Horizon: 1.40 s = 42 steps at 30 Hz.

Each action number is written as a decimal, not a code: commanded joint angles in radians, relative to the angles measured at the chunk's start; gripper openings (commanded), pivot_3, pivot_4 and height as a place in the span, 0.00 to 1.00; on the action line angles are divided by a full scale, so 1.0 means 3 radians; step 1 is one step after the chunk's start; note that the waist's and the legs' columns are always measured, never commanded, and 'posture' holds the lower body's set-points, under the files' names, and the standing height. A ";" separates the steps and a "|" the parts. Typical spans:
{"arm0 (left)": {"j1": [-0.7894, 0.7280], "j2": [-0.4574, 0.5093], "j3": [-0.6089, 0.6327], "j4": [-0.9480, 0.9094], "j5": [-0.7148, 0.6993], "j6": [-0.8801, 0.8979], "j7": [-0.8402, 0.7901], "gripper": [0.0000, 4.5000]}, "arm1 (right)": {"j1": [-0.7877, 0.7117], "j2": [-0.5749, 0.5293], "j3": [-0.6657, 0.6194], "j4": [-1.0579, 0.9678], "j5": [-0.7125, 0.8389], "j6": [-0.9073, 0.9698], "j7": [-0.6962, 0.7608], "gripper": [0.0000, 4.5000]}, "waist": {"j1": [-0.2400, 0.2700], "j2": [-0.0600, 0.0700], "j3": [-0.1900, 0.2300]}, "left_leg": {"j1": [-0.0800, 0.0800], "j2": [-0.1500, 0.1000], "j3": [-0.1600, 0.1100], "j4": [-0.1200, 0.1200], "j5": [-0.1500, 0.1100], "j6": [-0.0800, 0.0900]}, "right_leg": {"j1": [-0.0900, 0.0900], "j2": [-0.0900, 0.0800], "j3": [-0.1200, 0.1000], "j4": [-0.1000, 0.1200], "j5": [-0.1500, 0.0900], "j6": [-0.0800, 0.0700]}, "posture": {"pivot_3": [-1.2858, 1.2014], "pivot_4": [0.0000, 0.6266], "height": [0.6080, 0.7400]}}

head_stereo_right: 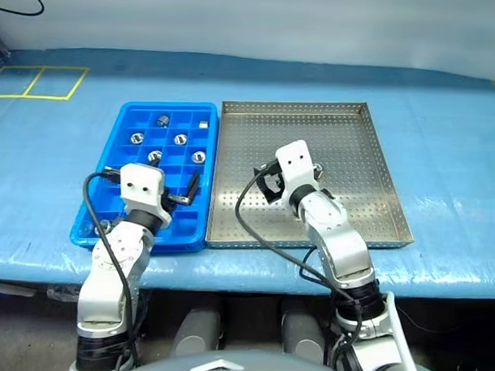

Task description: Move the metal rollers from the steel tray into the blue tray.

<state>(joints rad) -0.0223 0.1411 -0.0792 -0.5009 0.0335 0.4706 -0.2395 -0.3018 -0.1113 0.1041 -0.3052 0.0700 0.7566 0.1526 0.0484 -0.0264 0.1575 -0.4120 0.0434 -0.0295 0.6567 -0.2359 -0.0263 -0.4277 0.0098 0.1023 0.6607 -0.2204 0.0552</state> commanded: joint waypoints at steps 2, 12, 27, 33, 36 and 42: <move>0.0053 0.0065 -0.0256 0.0160 -0.0085 -0.0465 -0.0232 1.00 | -0.0162 0.0122 -0.0184 0.0222 0.0048 0.0039 -0.0132 1.00 | -0.0046 0.0000 0.0000 | 0.0000 -0.0001 0.0000 0.0000 0.0000 0.0000 | 0.0001 0.0000 0.0001 -0.0001 0.0000 0.0000 | 0.57 0.24 1.00; 0.0273 -0.0064 -0.0351 0.0224 -0.0470 -0.0377 -0.0382 1.00 | -0.0508 0.0289 -0.0286 0.0953 0.0099 -0.0124 -0.0164 1.00 | -0.0134 0.0006 0.0002 | 0.0001 0.0001 0.0002 0.0000 0.0000 0.0001 | 0.0000 0.0002 0.0003 0.0000 -0.0003 0.0010 | 0.57 0.24 1.00; 0.0434 0.0003 -0.0339 0.0109 -0.0596 -0.0254 -0.0291 1.00 | -0.0856 0.0316 -0.0297 0.1758 0.0077 -0.0482 -0.0148 0.73 | -0.0178 0.0011 0.0002 | 0.0003 0.0001 0.0002 -0.0002 0.0000 0.0001 | 0.0001 0.0003 0.0004 0.0000 -0.0001 0.0015 | 0.59 0.24 1.00; 0.0464 0.0004 -0.0314 0.0117 -0.0584 -0.0305 -0.0240 1.00 | -0.0850 0.0318 -0.0292 0.1641 0.0097 -0.0466 -0.0142 0.37 | -0.0181 0.0014 0.0002 | 0.0003 0.0001 0.0002 -0.0003 0.0000 0.0001 | 0.0000 0.0003 0.0005 0.0000 -0.0001 0.0015 | 0.59 0.24 1.00; 0.0490 -0.0001 -0.0267 0.0106 -0.0564 -0.0359 -0.0189 1.00 | -0.0868 0.0349 -0.0265 0.1534 0.0117 -0.0472 -0.0123 0.37 | -0.0188 0.0016 0.0003 | 0.0003 0.0001 0.0002 -0.0003 0.0000 0.0001 | 0.0000 0.0003 0.0005 0.0000 -0.0002 0.0016 | 0.59 0.24 1.00; 0.0614 -0.0007 0.0063 -0.0057 -0.0479 -0.0488 0.0126 1.00 | -0.1007 0.0487 0.0076 0.1320 0.0096 -0.0597 0.0129 0.37 | -0.0190 0.0019 0.0005 | 0.0005 0.0005 0.0002 -0.0009 0.0000 0.0001 | -0.0004 0.0006 0.0005 0.0003 -0.0002 0.0015 | 0.62 0.24 1.00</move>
<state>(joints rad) 0.1510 0.1395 -0.1161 -0.4731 -0.1200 0.3445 -0.2388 -0.5628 0.0136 0.0854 0.1527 0.0952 0.6197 0.1598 -0.0087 -0.0207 0.1588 -0.4104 0.0451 -0.0290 0.6533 -0.2359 -0.0259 -0.4292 0.0121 0.1037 0.6618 -0.2213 0.0593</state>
